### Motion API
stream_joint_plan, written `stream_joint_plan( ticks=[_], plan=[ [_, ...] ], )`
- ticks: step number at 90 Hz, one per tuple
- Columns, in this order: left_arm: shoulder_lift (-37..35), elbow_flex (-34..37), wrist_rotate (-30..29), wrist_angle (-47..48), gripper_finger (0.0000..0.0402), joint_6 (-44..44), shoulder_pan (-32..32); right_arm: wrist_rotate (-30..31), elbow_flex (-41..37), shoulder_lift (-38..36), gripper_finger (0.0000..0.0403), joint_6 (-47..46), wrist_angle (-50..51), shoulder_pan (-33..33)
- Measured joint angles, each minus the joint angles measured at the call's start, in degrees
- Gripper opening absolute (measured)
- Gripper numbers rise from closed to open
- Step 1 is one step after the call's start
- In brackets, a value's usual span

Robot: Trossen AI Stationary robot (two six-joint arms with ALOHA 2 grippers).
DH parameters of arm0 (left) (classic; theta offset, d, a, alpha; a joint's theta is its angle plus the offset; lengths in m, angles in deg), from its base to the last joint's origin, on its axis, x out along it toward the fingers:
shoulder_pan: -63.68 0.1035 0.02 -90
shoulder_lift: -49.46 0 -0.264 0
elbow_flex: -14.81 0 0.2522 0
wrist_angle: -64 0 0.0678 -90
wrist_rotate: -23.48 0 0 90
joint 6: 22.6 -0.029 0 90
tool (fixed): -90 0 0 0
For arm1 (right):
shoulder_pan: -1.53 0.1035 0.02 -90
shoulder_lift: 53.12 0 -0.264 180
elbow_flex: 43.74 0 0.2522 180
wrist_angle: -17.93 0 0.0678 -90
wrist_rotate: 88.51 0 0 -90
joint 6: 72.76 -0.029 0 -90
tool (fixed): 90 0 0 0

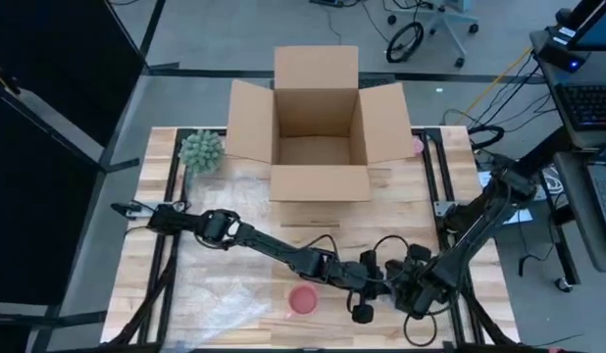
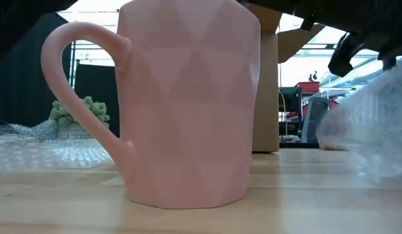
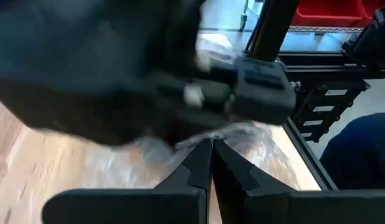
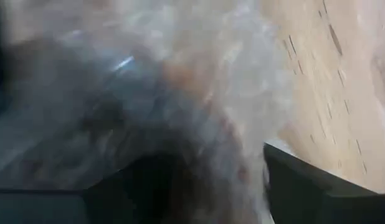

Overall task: Wrap mug
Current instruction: Wrap the yellow mug with bubble wrap

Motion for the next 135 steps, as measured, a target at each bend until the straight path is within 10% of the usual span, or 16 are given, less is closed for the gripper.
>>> stream_joint_plan(
  ticks=[18, 49, 105, 135],
  plan=[
    [0.0, 0.0, 0.0, 0.3, 0.0, 0.0, -0.1, -0.8, 0.1, 1.6, 0.0189, 3.8, -2.1, -0.1],
    [0.1, 0.0, 0.0, 0.6, 0.0, 0.0, 0.0, -1.6, -0.3, 0.0, 0.0018, 6.4, -2.6, -0.7],
    [0.1, 0.1, -0.1, 0.9, 0.0, 0.0, 0.0, -1.6, -0.4, -0.8, 0.0246, 8.1, -4.1, -1.5],
    [0.1, 0.1, -0.1, 1.0, 0.0, 0.0, 0.1, -1.5, -0.6, -9.5, 0.027, 8.8, -2.0, -1.4]
  ],
)
